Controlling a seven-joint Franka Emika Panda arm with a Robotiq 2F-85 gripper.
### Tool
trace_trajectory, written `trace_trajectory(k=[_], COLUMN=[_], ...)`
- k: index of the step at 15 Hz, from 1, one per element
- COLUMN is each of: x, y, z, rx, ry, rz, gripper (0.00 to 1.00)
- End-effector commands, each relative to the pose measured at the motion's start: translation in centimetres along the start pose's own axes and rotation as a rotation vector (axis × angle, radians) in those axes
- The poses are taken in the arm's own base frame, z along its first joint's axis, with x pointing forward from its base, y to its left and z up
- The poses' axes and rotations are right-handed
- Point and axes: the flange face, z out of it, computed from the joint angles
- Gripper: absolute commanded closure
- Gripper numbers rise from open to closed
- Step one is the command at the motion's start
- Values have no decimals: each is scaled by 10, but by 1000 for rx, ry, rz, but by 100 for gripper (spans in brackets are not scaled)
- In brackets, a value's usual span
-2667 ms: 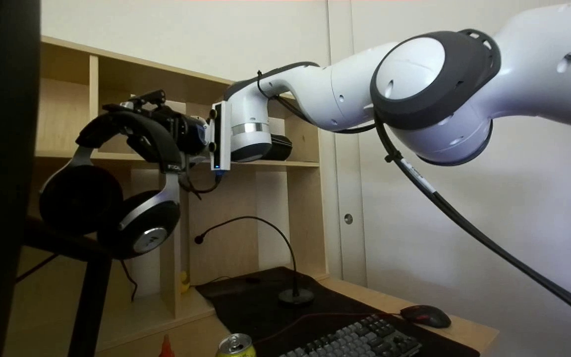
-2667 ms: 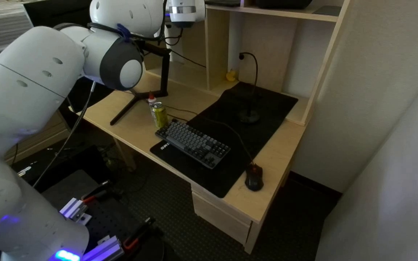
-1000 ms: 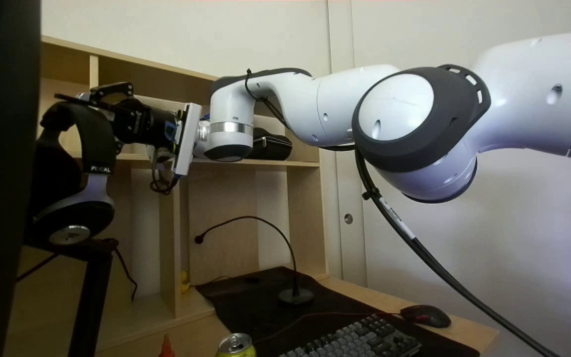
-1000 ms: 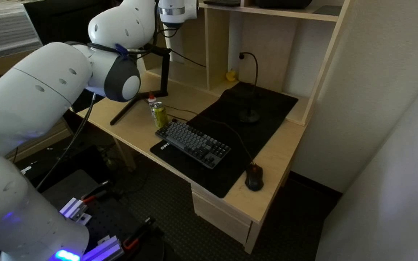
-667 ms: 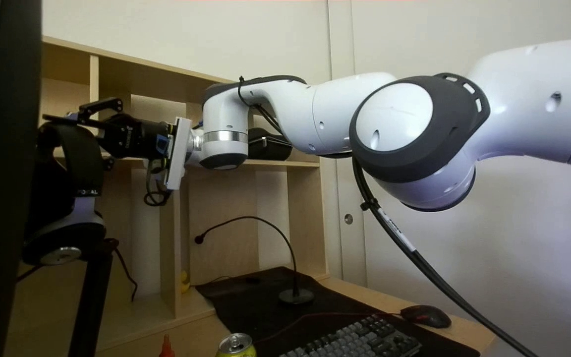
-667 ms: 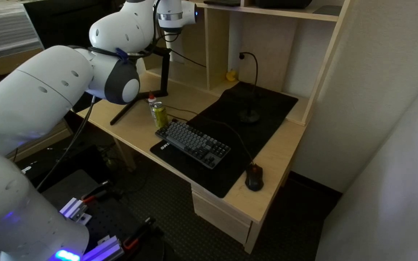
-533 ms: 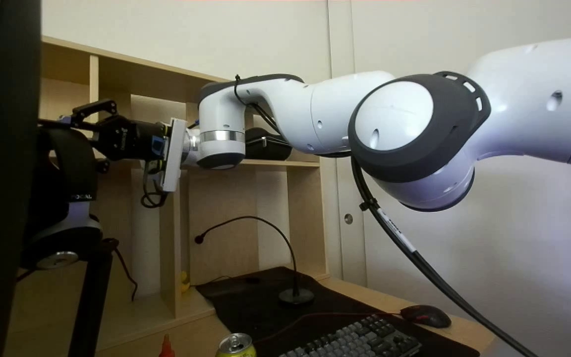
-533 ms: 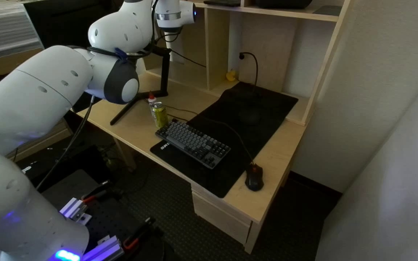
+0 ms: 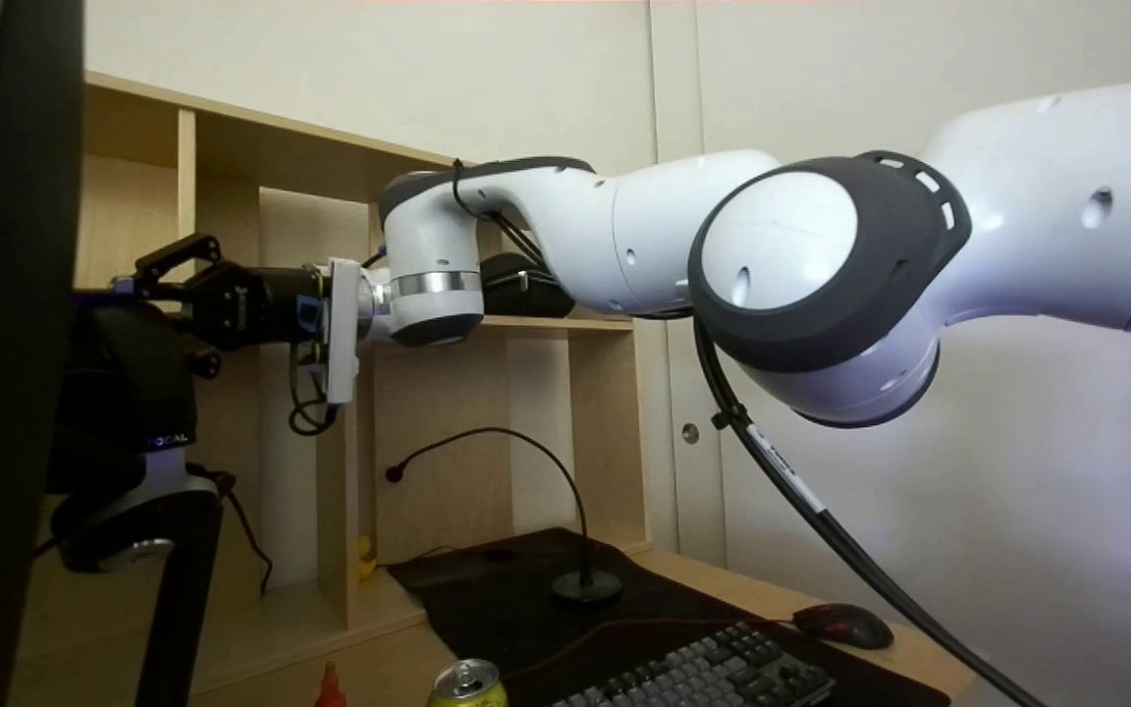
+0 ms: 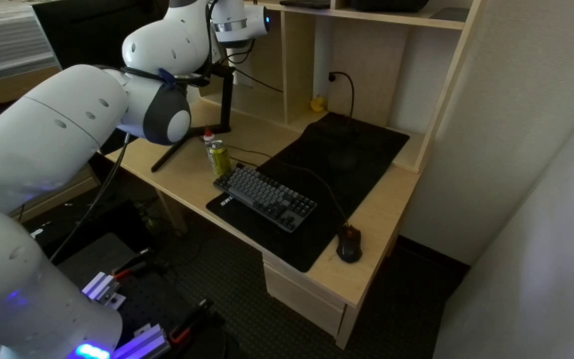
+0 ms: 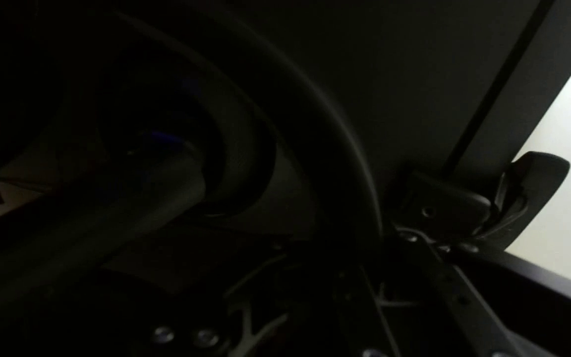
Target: Hang the headphones on the back of the desktop
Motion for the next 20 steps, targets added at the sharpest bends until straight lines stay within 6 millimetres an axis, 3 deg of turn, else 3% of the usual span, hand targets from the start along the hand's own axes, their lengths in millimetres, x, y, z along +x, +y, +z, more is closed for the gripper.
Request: trace_trajectory(k=[1,4,5,8,9,16,18,19,20], x=[-1,-1,-3,-3,-4,9,14,8,9], y=[8,15,17,19,21,11,12,23,23], z=[5,9,5,7,8,25,26,25,27], rx=[-2,-6,2,0,-14,-44,-85,-44,-51], ry=[9,14,3,9,3,95,154,118,124], rz=[55,134,84,109,128,233,301,248,253], gripper=[96,96,83,83,96,96,96,96,83])
